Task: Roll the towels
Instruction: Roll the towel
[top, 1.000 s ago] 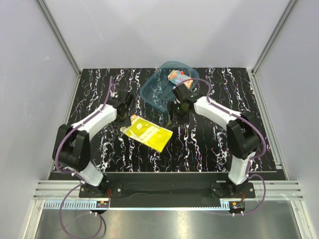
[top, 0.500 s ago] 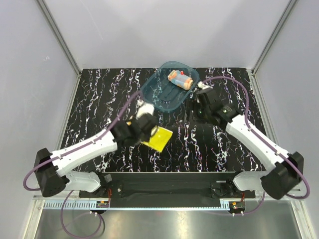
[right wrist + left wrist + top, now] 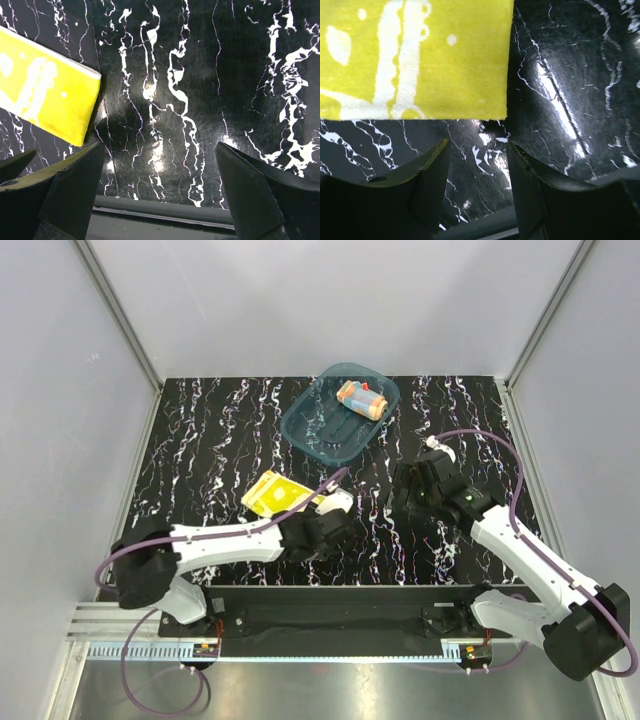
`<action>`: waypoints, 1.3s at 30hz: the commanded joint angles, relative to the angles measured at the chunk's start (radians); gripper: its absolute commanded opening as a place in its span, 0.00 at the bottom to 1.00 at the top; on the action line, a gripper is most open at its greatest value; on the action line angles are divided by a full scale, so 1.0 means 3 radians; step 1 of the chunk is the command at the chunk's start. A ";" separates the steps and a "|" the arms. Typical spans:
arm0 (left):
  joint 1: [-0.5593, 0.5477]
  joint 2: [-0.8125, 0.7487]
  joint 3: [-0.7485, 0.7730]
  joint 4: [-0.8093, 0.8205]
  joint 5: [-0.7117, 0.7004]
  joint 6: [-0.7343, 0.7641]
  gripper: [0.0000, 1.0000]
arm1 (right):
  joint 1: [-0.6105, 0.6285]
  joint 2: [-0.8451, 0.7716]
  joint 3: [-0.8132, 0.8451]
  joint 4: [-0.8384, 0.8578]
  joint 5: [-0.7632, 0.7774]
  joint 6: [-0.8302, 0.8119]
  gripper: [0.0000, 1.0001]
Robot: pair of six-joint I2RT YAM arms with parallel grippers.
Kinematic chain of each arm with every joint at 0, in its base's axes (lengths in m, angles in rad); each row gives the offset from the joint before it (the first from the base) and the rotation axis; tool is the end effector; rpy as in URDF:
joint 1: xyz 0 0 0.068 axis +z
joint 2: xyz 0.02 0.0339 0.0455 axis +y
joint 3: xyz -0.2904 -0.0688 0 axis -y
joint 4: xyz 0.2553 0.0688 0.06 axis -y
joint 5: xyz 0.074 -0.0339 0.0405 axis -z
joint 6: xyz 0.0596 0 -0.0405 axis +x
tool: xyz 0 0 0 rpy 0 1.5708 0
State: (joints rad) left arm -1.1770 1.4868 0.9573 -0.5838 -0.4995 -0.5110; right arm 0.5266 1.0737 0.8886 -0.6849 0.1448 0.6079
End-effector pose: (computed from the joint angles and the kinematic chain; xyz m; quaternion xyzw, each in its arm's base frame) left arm 0.1423 -0.2680 0.2124 0.2555 0.9102 -0.0042 0.3259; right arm 0.2025 0.1078 0.2791 0.0629 0.9350 0.1267 0.3253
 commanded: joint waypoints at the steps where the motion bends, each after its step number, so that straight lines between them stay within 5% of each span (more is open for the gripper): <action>1: -0.0003 0.0279 0.0153 0.0218 -0.0022 0.0179 0.54 | -0.0042 -0.0097 -0.0012 0.0151 -0.0043 0.0075 1.00; 27: 0.0073 0.0924 0.0337 0.0473 0.0136 0.0512 0.51 | -0.0078 0.0016 -0.0017 0.0294 -0.0196 0.0034 1.00; 31: 0.0262 0.0935 0.0230 0.0575 0.0330 0.0497 0.46 | -0.0083 0.0006 -0.0002 0.0269 -0.0186 0.0029 1.00; 39: 0.0441 0.1062 0.0189 0.0576 0.0596 0.0481 0.20 | -0.0099 -0.0045 0.0050 0.0177 -0.0171 0.0004 0.99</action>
State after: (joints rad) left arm -1.0534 1.7592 1.0264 -0.4129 -0.3683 -0.3698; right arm 0.5072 1.0821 0.8803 -0.6270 0.0864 0.6113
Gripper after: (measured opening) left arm 0.225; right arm 0.993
